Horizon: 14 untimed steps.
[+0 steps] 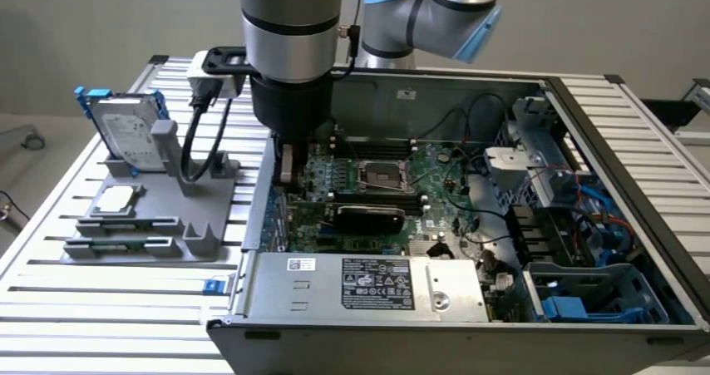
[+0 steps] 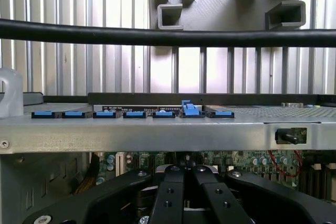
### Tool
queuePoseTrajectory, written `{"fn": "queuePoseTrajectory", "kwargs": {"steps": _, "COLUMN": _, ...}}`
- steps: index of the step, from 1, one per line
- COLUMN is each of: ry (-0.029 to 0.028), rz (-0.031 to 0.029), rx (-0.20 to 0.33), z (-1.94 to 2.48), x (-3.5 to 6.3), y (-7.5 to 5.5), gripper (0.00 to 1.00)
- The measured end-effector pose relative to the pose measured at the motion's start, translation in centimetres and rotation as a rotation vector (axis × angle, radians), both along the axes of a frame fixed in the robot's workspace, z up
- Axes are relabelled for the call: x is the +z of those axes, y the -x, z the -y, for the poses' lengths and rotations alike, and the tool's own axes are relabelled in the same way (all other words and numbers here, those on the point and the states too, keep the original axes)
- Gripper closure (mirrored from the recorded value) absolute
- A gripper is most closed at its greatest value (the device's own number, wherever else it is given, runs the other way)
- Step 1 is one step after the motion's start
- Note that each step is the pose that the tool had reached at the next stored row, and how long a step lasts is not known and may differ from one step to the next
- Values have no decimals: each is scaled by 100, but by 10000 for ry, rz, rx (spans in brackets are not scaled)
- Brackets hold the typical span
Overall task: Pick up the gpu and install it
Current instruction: 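Press down on the gpu until it lock into place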
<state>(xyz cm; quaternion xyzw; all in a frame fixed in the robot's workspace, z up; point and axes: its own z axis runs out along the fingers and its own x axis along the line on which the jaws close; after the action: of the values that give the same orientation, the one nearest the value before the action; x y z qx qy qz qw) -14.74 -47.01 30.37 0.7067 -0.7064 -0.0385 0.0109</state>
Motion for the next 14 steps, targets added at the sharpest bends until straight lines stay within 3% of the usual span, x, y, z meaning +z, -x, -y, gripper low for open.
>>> {"fn": "queuePoseTrajectory", "kwargs": {"steps": 14, "ry": 0, "rz": -12, "rx": -1, "z": -36, "x": -2, "y": 5, "gripper": 89}}
